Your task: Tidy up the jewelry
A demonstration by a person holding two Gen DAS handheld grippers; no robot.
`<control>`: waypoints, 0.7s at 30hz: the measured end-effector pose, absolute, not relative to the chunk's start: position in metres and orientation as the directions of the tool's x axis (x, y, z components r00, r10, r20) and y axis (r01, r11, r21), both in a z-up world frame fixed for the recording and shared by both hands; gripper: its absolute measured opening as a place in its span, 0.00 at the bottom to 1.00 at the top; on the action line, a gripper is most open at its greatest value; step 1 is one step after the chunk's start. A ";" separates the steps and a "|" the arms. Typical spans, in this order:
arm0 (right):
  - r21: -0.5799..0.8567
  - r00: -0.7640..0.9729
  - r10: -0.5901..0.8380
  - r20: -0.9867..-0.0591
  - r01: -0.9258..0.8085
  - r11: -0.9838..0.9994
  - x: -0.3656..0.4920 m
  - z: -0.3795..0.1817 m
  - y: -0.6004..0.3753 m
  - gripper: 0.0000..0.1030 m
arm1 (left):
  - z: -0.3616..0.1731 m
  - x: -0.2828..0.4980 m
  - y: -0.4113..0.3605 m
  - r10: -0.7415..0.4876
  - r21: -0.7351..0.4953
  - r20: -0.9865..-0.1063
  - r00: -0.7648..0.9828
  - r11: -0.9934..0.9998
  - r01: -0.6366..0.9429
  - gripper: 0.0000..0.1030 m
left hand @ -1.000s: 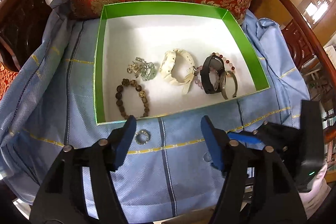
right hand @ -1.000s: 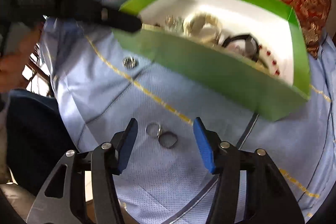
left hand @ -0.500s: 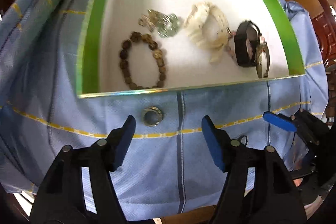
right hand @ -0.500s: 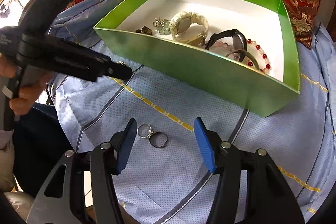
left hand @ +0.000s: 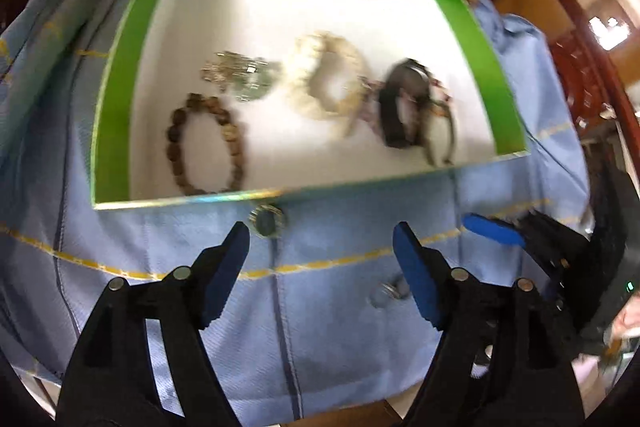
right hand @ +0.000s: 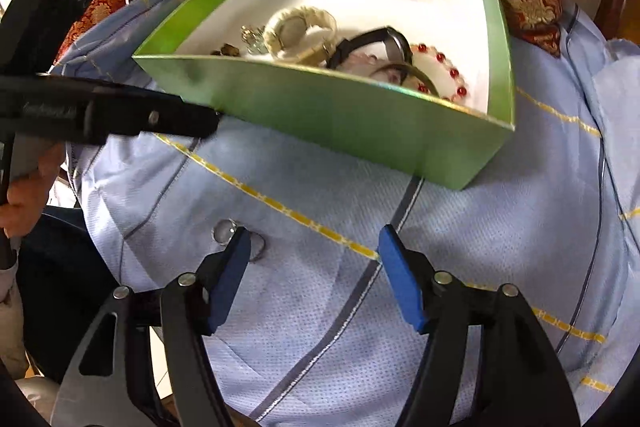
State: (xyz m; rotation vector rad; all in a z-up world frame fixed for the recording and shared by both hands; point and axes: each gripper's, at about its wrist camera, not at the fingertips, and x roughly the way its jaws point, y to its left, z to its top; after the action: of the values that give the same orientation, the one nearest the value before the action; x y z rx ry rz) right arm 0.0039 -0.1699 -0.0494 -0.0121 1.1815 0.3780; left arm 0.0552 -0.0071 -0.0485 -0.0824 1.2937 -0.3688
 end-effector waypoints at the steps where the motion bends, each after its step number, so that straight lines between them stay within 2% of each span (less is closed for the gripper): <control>1: 0.185 0.321 0.280 -0.905 -0.295 0.937 0.004 -0.050 -0.169 0.64 | -0.049 0.057 -0.008 -0.276 -0.226 -0.928 0.250 0.951 0.210 0.72; 7: 0.183 0.321 0.284 -0.903 -0.311 0.933 0.005 -0.049 -0.162 0.66 | -0.062 0.063 -0.026 -0.292 -0.231 -0.932 0.215 0.935 0.271 0.71; 9: 0.177 0.322 0.278 -0.905 -0.308 0.935 0.005 -0.049 -0.163 0.69 | -0.058 0.056 -0.037 -0.432 -0.366 -0.892 0.132 0.863 0.349 0.69; 11: 0.177 0.321 0.274 -0.906 -0.302 0.937 0.007 -0.048 -0.164 0.69 | -0.047 0.049 -0.043 -0.496 -0.415 -0.860 0.123 0.818 0.399 0.69; 14: 0.179 0.321 0.275 -0.906 -0.297 0.938 0.005 -0.049 -0.167 0.69 | -0.037 0.050 -0.042 -0.454 -0.349 -0.870 0.192 0.842 0.410 0.71; 17: 0.175 0.314 0.271 -0.910 -0.301 0.937 0.002 -0.051 -0.166 0.69 | -0.044 0.060 -0.031 -0.417 -0.339 -0.889 0.190 0.877 0.341 0.71; 21: 0.167 0.305 0.272 -0.913 -0.328 0.930 -0.001 -0.052 -0.161 0.69 | -0.063 0.063 -0.026 -0.305 -0.255 -0.940 0.151 0.925 0.281 0.71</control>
State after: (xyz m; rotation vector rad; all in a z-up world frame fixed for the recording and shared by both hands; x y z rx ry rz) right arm -0.0010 -0.1611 -0.0517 -0.0538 1.1966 0.3972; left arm 0.0625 -0.0262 -0.0635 -0.0204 1.3555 -0.4209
